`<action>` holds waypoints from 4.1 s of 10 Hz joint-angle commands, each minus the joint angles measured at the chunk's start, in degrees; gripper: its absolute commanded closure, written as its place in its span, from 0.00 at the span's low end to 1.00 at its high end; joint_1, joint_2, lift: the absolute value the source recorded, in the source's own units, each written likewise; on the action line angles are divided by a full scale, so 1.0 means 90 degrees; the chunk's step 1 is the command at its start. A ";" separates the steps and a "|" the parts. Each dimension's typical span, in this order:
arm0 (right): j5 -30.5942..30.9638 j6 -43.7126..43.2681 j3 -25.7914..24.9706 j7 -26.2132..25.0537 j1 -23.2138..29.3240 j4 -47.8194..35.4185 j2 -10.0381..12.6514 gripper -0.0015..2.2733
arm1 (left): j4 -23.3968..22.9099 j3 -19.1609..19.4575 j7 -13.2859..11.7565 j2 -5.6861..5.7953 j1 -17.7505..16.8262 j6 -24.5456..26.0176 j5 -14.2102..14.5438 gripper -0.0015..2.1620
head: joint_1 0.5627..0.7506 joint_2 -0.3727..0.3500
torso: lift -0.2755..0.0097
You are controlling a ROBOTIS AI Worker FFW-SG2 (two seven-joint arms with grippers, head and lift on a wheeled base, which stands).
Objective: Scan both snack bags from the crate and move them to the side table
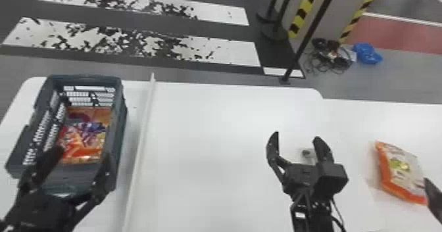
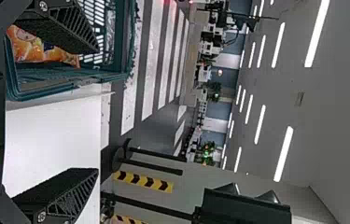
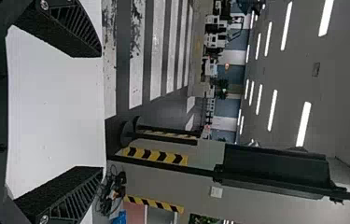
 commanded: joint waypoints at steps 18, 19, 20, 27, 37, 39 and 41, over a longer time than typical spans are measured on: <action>0.0328 -0.1099 0.0996 -0.0256 0.0369 0.0552 -0.0067 0.03 | -0.1292 0.1150 0.0086 0.0782 -0.1941 0.5117 -0.0782 0.04 | 0.70 0.67 | 0.86; 0.0396 -0.1001 0.1025 -0.0256 0.0398 0.0503 -0.0057 0.03 | -0.1126 0.1082 -0.0138 0.1007 -0.2273 0.5273 -0.0948 0.04 | 0.70 0.68 | 0.86; 0.0484 -0.0904 0.1054 -0.0256 0.0427 0.0464 -0.0048 0.03 | -0.0862 0.0994 -0.0373 0.1251 -0.2595 0.5293 -0.1085 0.04 | 0.70 0.69 | 0.86; 0.0914 -0.0532 0.1201 -0.0256 0.0603 0.0259 0.0163 0.03 | 0.1706 -0.0217 -0.2140 0.2325 -0.5144 0.5195 -0.2023 0.03 | 0.70 0.74 | 0.86; 0.0924 -0.0532 0.1289 -0.0256 0.0662 0.0200 0.0163 0.03 | 0.3015 -0.1340 -0.4035 0.2511 -0.5799 0.4473 -0.3722 0.03 | 0.70 0.70 | 0.86; 0.0914 -0.0435 0.1328 -0.0256 0.0583 0.0230 0.0128 0.03 | 0.3210 -0.1350 -0.4162 0.2413 -0.5711 0.4394 -0.3976 0.03 | 0.70 0.70 | 0.86; 0.0914 -0.0435 0.1328 -0.0256 0.0564 0.0249 0.0118 0.03 | 0.3474 -0.1457 -0.4152 0.2315 -0.5720 0.4297 -0.4112 0.03 | 0.70 0.71 | 0.86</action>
